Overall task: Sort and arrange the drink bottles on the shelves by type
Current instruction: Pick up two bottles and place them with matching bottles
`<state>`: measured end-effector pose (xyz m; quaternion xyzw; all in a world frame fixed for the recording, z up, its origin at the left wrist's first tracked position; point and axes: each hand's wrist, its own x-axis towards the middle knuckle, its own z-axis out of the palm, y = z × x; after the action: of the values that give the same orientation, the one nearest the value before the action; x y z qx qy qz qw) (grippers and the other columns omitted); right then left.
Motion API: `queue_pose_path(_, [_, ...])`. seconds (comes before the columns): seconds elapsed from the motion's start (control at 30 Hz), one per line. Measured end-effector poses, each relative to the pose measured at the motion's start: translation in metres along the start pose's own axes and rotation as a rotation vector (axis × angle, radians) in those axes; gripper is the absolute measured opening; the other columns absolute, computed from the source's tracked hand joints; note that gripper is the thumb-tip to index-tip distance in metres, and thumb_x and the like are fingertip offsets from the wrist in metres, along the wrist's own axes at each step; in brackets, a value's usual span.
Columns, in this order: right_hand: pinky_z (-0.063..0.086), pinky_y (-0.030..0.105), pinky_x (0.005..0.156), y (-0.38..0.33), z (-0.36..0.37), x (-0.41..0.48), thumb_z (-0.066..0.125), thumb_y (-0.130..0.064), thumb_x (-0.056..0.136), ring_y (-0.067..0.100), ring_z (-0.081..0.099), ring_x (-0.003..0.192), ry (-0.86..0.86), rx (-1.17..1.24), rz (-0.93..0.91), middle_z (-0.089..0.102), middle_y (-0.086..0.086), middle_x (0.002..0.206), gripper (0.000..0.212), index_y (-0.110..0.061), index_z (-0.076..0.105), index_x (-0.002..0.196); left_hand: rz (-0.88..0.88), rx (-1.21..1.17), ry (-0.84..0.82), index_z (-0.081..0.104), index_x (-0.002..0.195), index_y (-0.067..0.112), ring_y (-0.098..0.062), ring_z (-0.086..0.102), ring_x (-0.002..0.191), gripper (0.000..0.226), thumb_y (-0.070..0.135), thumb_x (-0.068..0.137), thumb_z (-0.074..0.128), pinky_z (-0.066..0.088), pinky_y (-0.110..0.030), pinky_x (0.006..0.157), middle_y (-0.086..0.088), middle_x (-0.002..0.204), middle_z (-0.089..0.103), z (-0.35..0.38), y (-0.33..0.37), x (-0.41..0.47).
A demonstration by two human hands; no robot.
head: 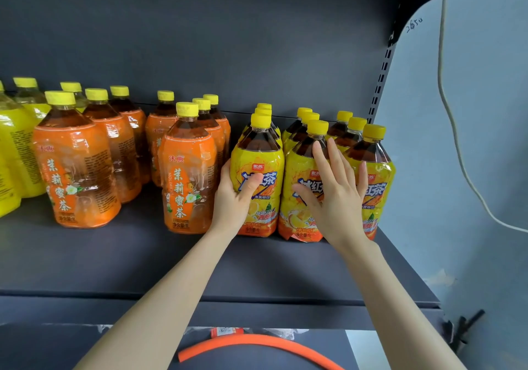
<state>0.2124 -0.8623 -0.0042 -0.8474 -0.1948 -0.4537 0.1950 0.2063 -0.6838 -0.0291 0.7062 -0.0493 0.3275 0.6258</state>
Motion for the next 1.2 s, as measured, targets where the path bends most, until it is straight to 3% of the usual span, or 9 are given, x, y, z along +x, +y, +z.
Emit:
queue_pose_path(0.17, [0.000,0.045,0.116,-0.003,-0.005,0.000,0.052,-0.049,0.088,0.031,0.034,0.141,-0.055,-0.007,0.014,0.032,0.011,0.156,0.070,-0.019,0.033,0.149,-0.037,0.078,-0.022,0.039,0.137,0.014,-0.006,0.056,0.100,0.059,0.037,0.086,0.058,0.047,-0.004,0.073,0.003,0.118,0.057,-0.003,0.007,-0.002])
queue_pose_path(0.3, [-0.001,0.046,0.116,-0.007,-0.013,0.000,0.061,-0.044,0.089,0.030,0.028,0.145,-0.104,-0.018,0.021,0.026,0.010,0.158,0.073,-0.021,0.029,0.151,-0.086,0.160,-0.014,0.037,0.138,0.017,-0.008,0.054,0.101,0.059,0.039,0.088,0.058,0.044,-0.005,0.069,0.006,0.117,0.055,-0.007,0.022,-0.010])
queue_pose_path(0.4, [-0.003,0.047,0.117,-0.011,-0.023,0.003,0.063,-0.043,0.089,0.028,0.020,0.148,-0.194,-0.048,0.020,0.017,0.009,0.161,0.079,-0.023,0.021,0.153,-0.104,0.310,0.005,0.043,0.134,0.016,-0.015,0.057,0.105,0.058,0.046,0.087,0.057,0.044,-0.019,0.079,0.001,0.120,0.060,-0.009,0.037,-0.016])
queue_pose_path(0.53, [0.001,0.048,0.118,-0.017,-0.043,0.011,0.060,-0.043,0.091,0.027,0.013,0.149,-0.349,-0.083,0.040,0.005,0.008,0.163,0.081,-0.024,0.013,0.154,-0.121,0.659,0.003,0.057,0.114,0.011,-0.024,0.061,0.104,0.047,0.049,0.088,0.055,0.050,-0.035,0.083,-0.004,0.112,0.066,-0.015,0.062,-0.020])
queue_pose_path(0.63, [0.024,0.046,0.113,-0.030,-0.062,0.016,0.058,-0.037,0.092,0.032,0.025,0.142,-0.351,-0.046,0.045,0.019,0.010,0.160,0.062,-0.018,0.035,0.147,-0.071,0.848,-0.031,0.059,0.116,0.013,-0.024,0.064,0.100,0.042,0.045,0.090,0.055,0.053,-0.036,0.080,-0.004,0.110,0.068,-0.029,0.087,-0.026])
queue_pose_path(0.77, [0.044,0.037,0.092,-0.064,-0.077,0.019,0.059,-0.030,0.093,0.030,0.047,0.125,-0.256,0.156,0.016,0.049,0.007,0.141,0.044,-0.011,0.053,0.133,0.113,0.857,-0.058,0.062,0.115,0.019,-0.019,0.063,0.103,0.035,0.042,0.089,0.056,0.053,-0.040,0.085,0.000,0.112,0.067,-0.067,0.124,-0.038])
queue_pose_path(1.03, [0.048,0.032,0.084,-0.192,-0.073,0.008,0.055,-0.035,0.088,0.023,0.059,0.104,-0.158,0.561,-0.084,0.064,0.001,0.113,0.034,-0.012,0.067,0.110,0.387,0.912,0.133,0.057,0.122,0.021,-0.011,0.054,0.109,0.042,0.044,0.087,0.053,0.043,-0.030,0.090,0.005,0.117,0.062,-0.209,0.176,-0.091])
queue_pose_path(1.2, [0.047,0.030,0.089,-0.321,-0.052,-0.014,0.053,-0.041,0.089,0.016,0.057,0.107,-0.153,0.765,-0.118,0.062,-0.007,0.112,0.037,-0.015,0.064,0.114,0.322,0.905,0.246,0.052,0.125,0.028,-0.011,0.052,0.115,0.052,0.055,0.081,0.048,0.040,-0.034,0.096,0.012,0.121,0.057,-0.344,0.179,-0.131])
